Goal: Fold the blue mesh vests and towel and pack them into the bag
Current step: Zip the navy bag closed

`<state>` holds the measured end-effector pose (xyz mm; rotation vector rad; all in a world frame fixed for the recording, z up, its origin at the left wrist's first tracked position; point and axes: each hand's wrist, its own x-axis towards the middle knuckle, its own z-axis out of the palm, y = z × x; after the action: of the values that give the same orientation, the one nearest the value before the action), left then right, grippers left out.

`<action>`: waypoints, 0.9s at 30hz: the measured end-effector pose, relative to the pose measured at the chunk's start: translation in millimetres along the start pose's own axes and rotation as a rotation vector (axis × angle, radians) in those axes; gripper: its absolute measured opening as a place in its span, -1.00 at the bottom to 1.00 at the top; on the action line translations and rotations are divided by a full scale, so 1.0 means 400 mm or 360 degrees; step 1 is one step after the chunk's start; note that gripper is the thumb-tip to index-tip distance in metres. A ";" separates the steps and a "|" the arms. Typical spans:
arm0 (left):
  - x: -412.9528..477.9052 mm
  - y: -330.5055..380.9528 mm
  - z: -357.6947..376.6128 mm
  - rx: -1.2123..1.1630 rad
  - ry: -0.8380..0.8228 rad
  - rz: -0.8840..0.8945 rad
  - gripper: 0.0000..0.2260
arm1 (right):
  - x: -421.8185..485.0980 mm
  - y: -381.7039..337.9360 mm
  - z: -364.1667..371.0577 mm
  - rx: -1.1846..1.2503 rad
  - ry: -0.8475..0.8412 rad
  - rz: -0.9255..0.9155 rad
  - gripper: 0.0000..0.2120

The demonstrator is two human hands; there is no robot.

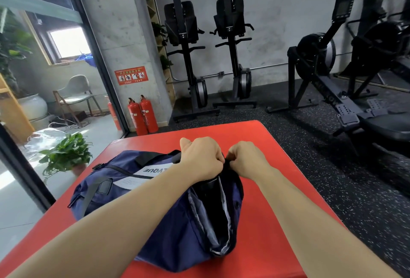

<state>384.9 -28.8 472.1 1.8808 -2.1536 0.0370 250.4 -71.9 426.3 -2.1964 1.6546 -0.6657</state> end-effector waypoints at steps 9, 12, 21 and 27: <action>-0.012 -0.098 -0.046 0.0087 -0.0072 0.0114 -0.77 | -0.007 0.016 -0.002 0.0088 0.0012 0.0136 -0.73; -0.011 -0.112 -0.044 -0.0184 -0.0145 -0.0083 -0.63 | -0.027 0.007 0.005 0.0119 0.0131 0.0211 -0.95; -0.017 -0.125 -0.011 -0.1509 -0.0461 -0.0835 -0.61 | -0.196 -0.028 -0.033 0.0451 -0.1277 0.0325 -0.78; -0.006 -0.155 -0.032 -0.1355 -0.0776 -0.0778 -0.54 | -0.184 -0.077 0.015 0.1376 -0.0687 0.0565 -0.79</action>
<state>448.0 -33.3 473.8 1.8739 -1.4509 -1.3163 262.2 7.4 423.8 -1.2762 1.1651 -0.5919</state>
